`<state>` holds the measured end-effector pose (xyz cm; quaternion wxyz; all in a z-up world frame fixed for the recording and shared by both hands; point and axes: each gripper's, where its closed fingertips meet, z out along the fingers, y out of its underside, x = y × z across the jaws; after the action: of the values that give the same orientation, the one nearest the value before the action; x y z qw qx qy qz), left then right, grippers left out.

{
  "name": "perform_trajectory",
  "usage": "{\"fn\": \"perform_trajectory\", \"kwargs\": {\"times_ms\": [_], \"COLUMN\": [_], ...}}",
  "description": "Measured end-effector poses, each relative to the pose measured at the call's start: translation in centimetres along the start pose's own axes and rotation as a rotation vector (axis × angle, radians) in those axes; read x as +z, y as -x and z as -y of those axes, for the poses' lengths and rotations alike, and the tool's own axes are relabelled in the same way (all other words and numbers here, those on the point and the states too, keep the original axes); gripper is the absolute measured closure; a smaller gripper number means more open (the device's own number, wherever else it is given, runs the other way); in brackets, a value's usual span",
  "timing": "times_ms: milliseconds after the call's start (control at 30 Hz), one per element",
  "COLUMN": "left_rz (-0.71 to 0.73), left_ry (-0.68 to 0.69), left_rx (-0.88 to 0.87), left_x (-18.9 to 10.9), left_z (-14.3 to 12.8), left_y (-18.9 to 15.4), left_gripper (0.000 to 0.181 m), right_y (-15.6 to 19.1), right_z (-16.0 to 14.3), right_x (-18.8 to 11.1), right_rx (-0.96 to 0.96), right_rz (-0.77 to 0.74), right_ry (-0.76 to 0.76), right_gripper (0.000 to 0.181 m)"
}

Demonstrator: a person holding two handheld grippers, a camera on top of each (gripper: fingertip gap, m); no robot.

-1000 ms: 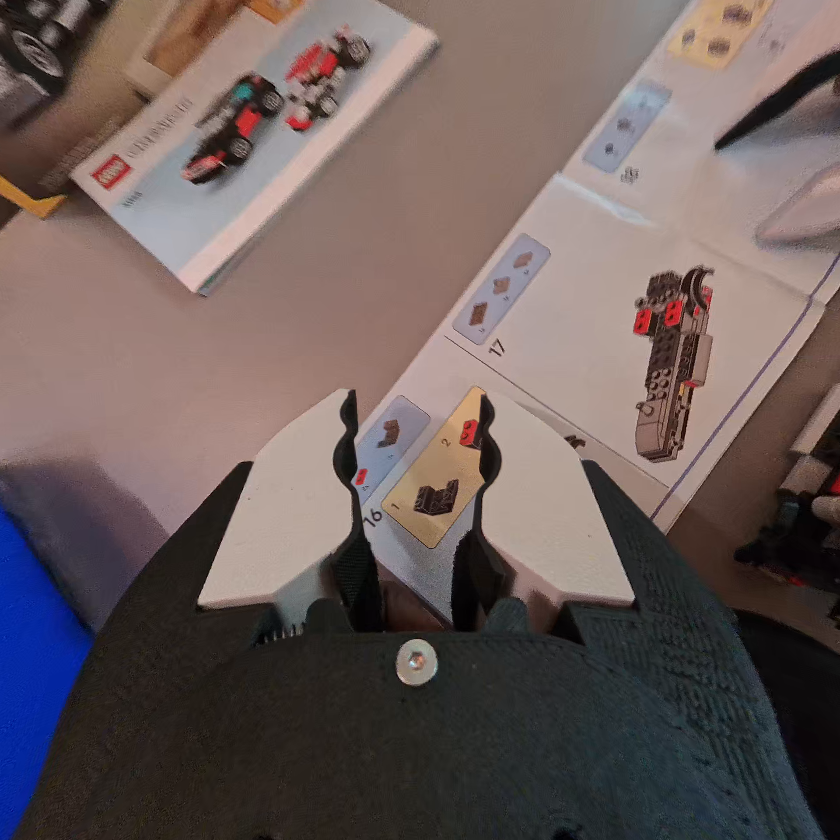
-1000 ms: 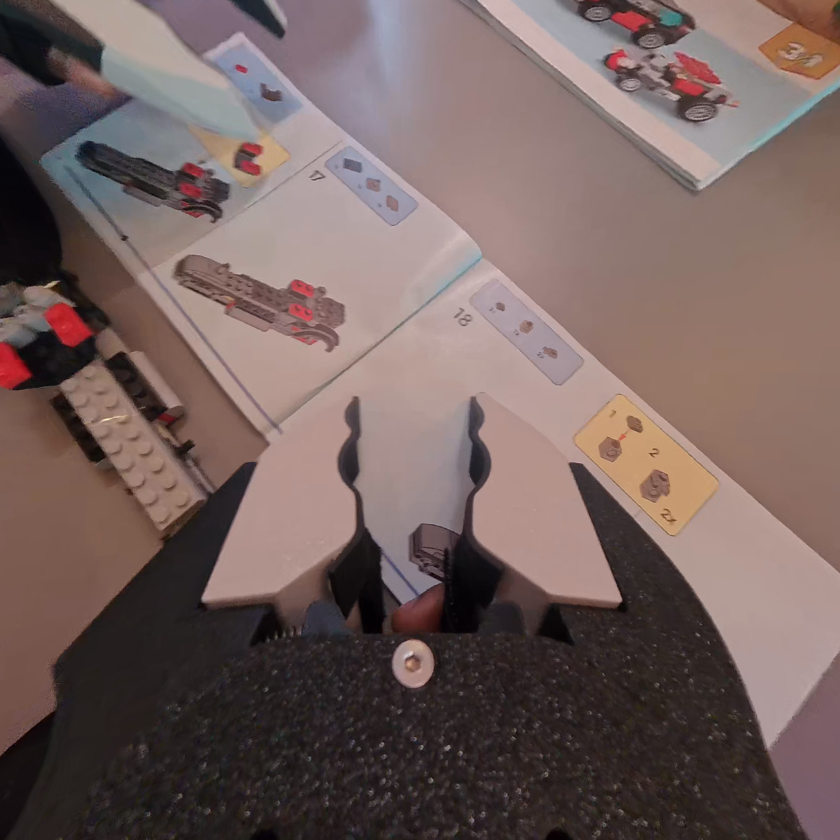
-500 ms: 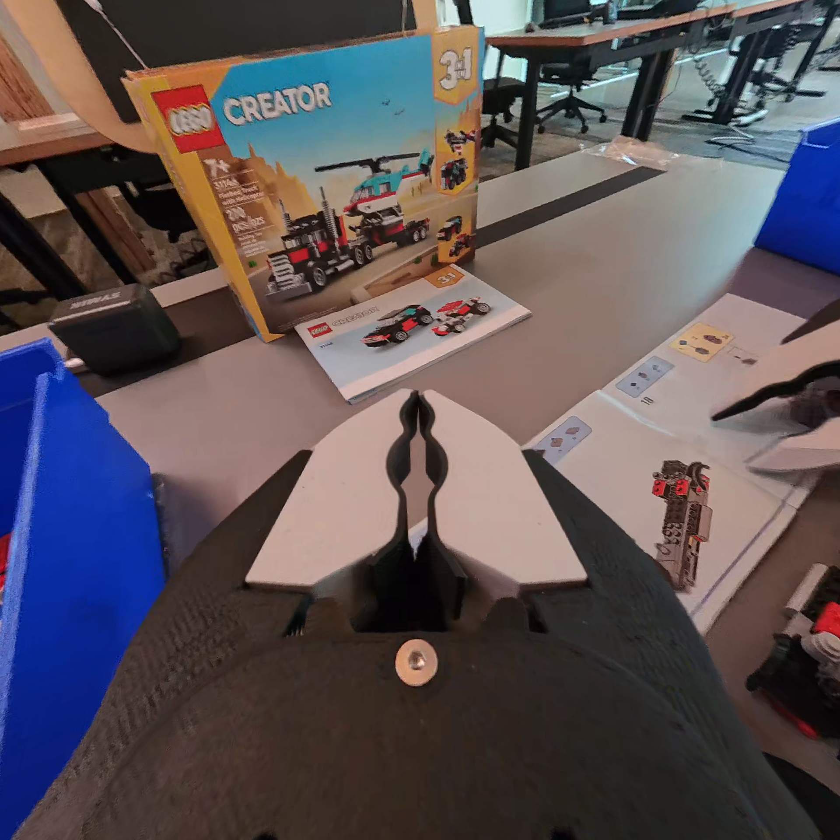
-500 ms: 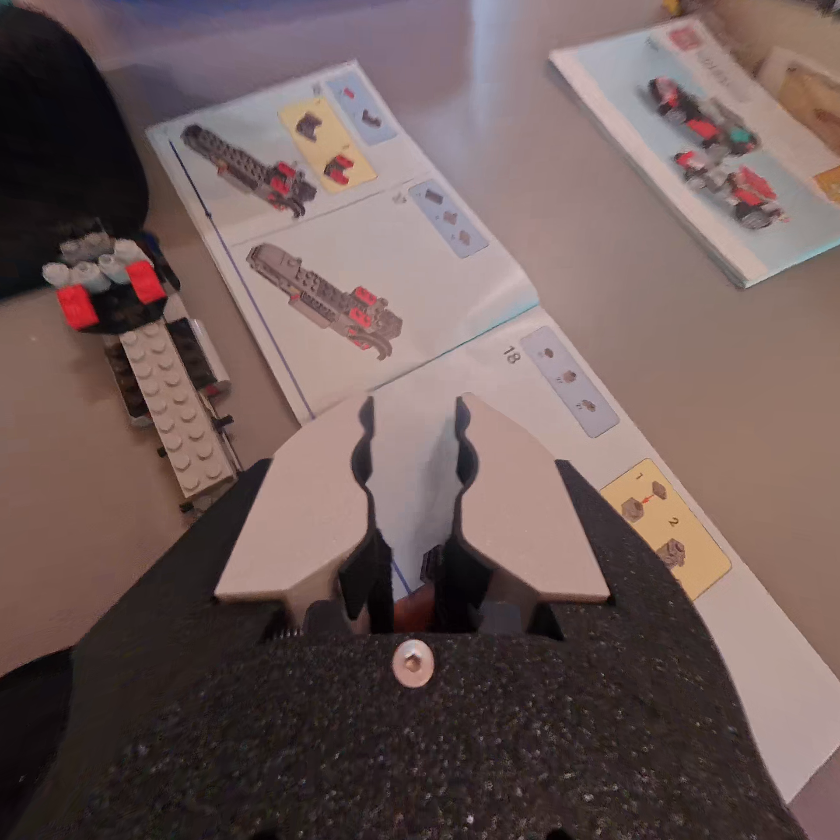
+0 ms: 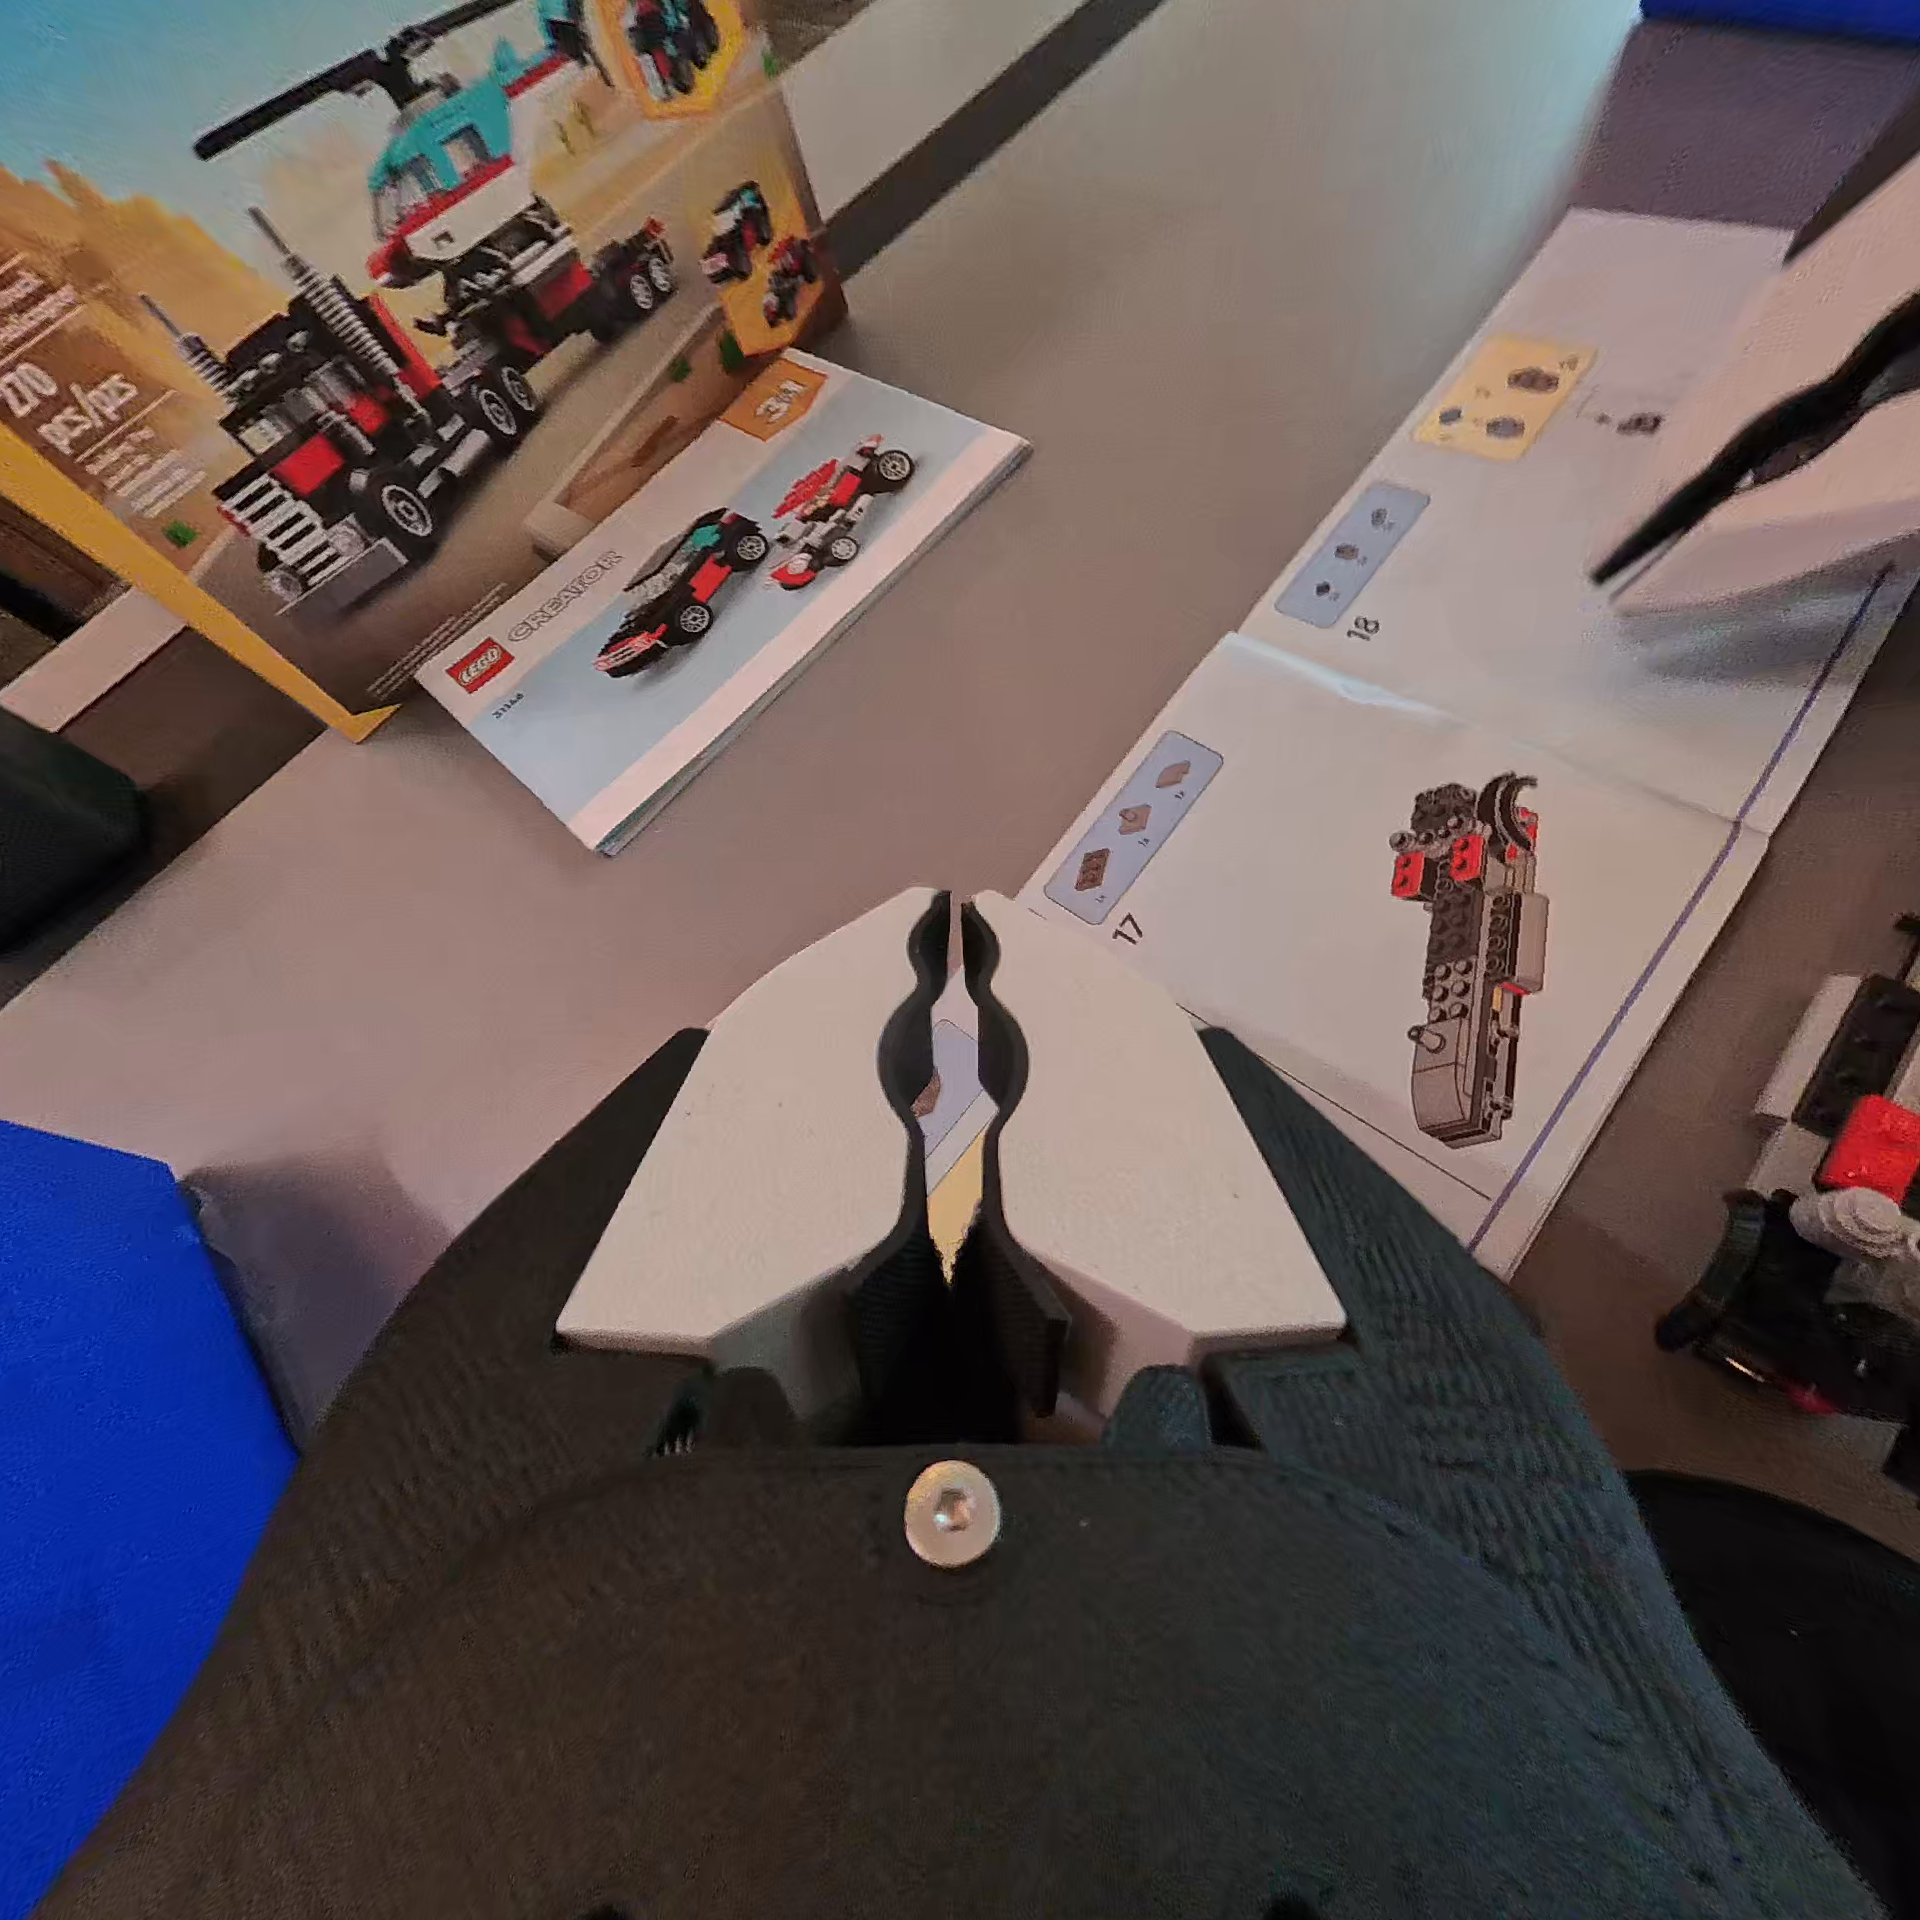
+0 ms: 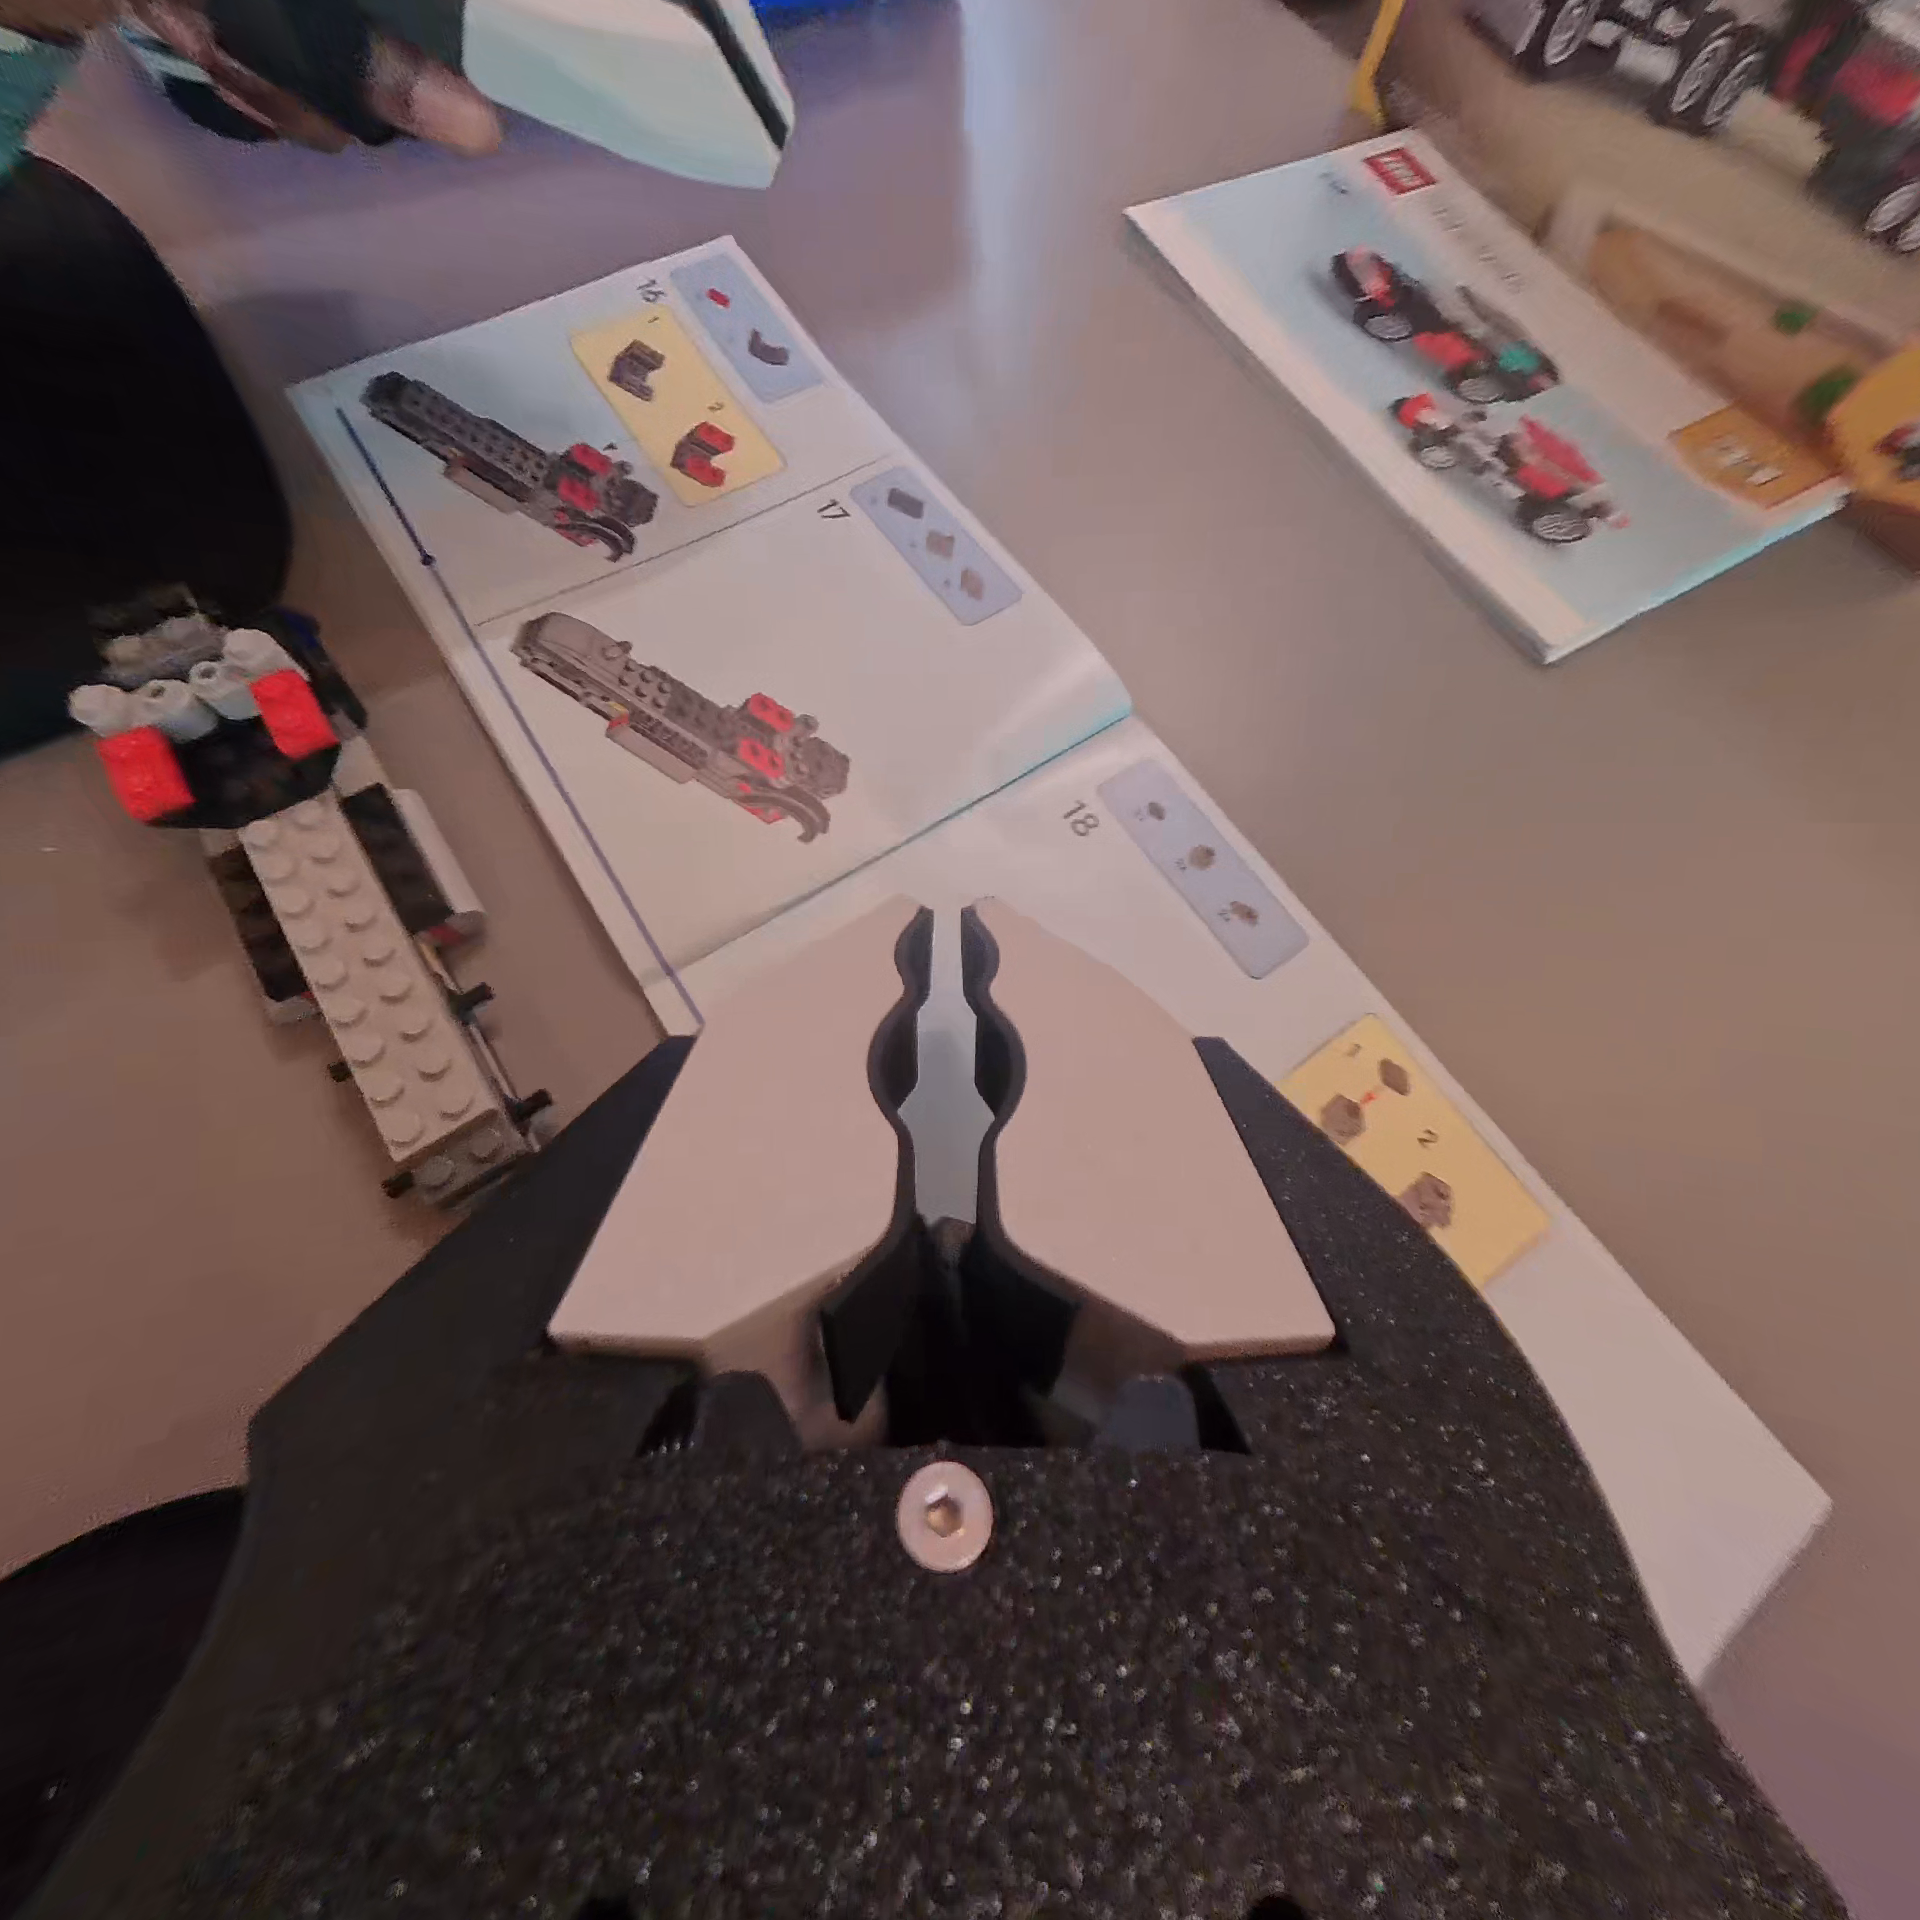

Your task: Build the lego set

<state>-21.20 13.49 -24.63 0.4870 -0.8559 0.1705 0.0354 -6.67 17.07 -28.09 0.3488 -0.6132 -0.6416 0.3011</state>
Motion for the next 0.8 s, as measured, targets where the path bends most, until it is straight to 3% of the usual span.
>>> {"fn": "perform_trajectory", "kwargs": {"times_ms": [133, 233, 367, 433, 500, 567, 600, 733, 800], "left_rz": [-0.008, -0.026, -0.045, -0.068, -0.080, -0.098, -0.109, -0.120, -0.097], "left_ry": [0.027, 0.009, -0.026, -0.035, -0.033, -0.057, -0.075, -0.096, -0.080], "left_rx": [0.052, 0.052, -0.007, -0.057, -0.095, -0.130, -0.147, -0.163, -0.148], "left_x": [0.3, 0.4, 0.3, 0.3, 0.3, 0.2, 0.2, 0.0, 0.1], "left_z": [-0.3, -0.3, -0.5, -0.8, -1.3, -1.0, -0.7, -0.2, -0.6], "left_y": [-0.5, -0.7, -0.5, -0.6, -0.6, -0.6, -0.7, -0.7, -0.5], "left_gripper": [0.178, 0.177, 0.174, 0.174, 0.173, 0.173, 0.173, 0.173, 0.173], "right_y": [-0.2, 0.7, 1.0, 0.5, -1.4, -4.4, -5.8, -12.8, -14.5], "right_z": [-1.8, 1.3, 6.0, 6.0, 4.0, 0.8, -1.6, -13.6, -16.8], "right_x": [-0.3, -2.5, -11.0, -16.6, -22.5, -27.5, -29.0, -32.9, -32.1], "right_rx": [-0.006, -0.013, 0.087, 0.113, 0.060, -0.040, -0.086, -0.182, -0.299], "right_rz": [-0.024, -0.022, -0.091, -0.156, -0.311, -0.450, -0.448, -0.304, -0.136], "right_ry": [0.132, -0.030, -0.392, -0.501, -0.484, -0.301, -0.146, 0.651, 0.825], "right_gripper": [0.173, 0.164, 0.151, 0.145, 0.145, 0.153, 0.155, 0.153, 0.153]}}
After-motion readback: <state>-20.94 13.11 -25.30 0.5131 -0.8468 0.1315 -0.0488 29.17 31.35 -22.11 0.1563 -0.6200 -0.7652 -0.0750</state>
